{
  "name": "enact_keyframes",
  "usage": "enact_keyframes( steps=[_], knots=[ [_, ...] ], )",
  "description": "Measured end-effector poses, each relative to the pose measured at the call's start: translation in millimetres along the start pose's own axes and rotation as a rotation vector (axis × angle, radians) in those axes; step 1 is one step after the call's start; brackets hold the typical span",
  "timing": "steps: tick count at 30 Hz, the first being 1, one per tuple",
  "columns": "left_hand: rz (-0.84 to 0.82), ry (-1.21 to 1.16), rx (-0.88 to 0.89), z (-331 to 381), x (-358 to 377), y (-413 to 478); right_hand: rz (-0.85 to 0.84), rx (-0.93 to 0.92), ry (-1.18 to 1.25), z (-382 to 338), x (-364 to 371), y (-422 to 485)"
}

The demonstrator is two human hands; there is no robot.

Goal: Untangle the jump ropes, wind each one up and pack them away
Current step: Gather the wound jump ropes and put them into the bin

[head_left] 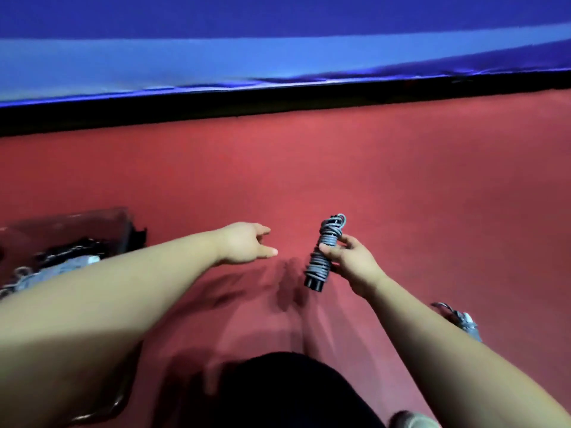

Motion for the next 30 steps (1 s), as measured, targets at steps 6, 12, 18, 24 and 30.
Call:
enact_keyframes(
  steps=[6, 12, 18, 24, 30],
  knots=[
    [0.254, -0.625, -0.097, -121.7, -16.6, -50.6, -0.3, 0.101, 0.132, -26.0, 200.8, -7.8],
    [0.412, -0.818, -0.296, -257.1, -36.4, -89.7, -0.529, 0.118, -0.037, 8.2, 362.3, -13.4],
    [0.345, -0.729, -0.576, -351.4, -6.8, -93.5, -0.472, -0.24, -1.131, 60.0, 407.5, 34.9],
    [0.248, -0.456, -0.546, -350.6, 14.9, -28.3, -0.605, -0.349, -1.437, 98.8, 380.5, 53.4],
    [0.145, -0.286, -0.583, -345.5, 33.8, 9.4, -0.669, -0.376, -1.374, 99.7, 355.4, 72.8]
  ],
)
Point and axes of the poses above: each hand's wrist, its own y-axis towards the middle knuckle, its own x-axis out of the palm, z = x × y, the point moved 3 cm from there along y, towards the middle knuckle, and after that the axes turned 10 degrees about y, right-handed, at the moved point
